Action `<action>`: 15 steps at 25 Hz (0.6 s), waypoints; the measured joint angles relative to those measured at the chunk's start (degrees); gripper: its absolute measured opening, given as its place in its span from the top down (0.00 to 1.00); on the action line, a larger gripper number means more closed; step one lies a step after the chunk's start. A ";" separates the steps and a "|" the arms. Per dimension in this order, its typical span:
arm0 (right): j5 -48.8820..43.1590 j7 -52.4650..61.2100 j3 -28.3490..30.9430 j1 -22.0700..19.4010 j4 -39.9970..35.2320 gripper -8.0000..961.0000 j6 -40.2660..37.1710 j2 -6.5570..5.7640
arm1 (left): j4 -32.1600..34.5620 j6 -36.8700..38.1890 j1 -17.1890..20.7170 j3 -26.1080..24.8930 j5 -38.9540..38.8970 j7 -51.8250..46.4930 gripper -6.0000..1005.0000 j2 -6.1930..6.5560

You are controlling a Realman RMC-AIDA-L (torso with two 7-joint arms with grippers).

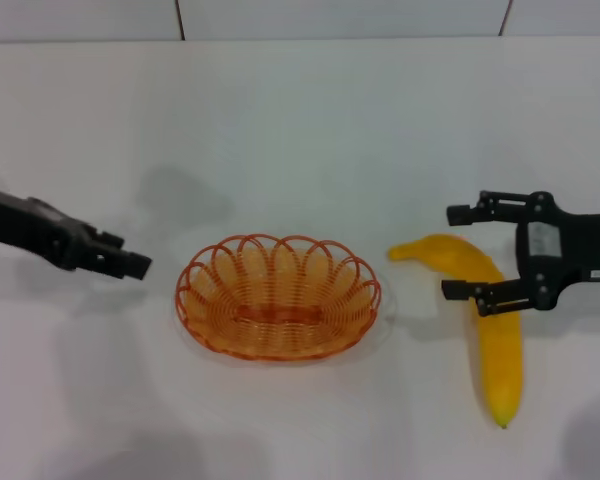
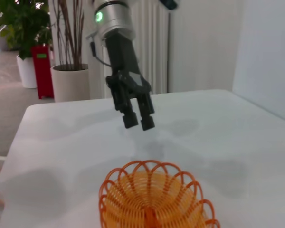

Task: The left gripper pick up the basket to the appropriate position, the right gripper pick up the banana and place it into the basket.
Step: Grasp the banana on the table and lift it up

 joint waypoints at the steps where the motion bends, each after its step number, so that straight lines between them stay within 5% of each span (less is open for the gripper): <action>1: 0.00 0.00 0.51 -0.13 0.00 0.07 -0.05 -0.08 | 1.13 -0.04 1.48 -0.19 -1.85 1.66 0.41 0.01; 7: -0.01 0.00 4.59 -0.82 0.00 0.07 -0.27 -0.56 | -0.92 -0.40 8.18 -3.88 -14.90 17.79 0.42 0.22; 15: -0.01 0.00 6.75 -1.57 0.00 0.07 -2.87 -1.26 | -10.41 0.76 14.58 -9.27 -19.90 39.99 0.42 0.05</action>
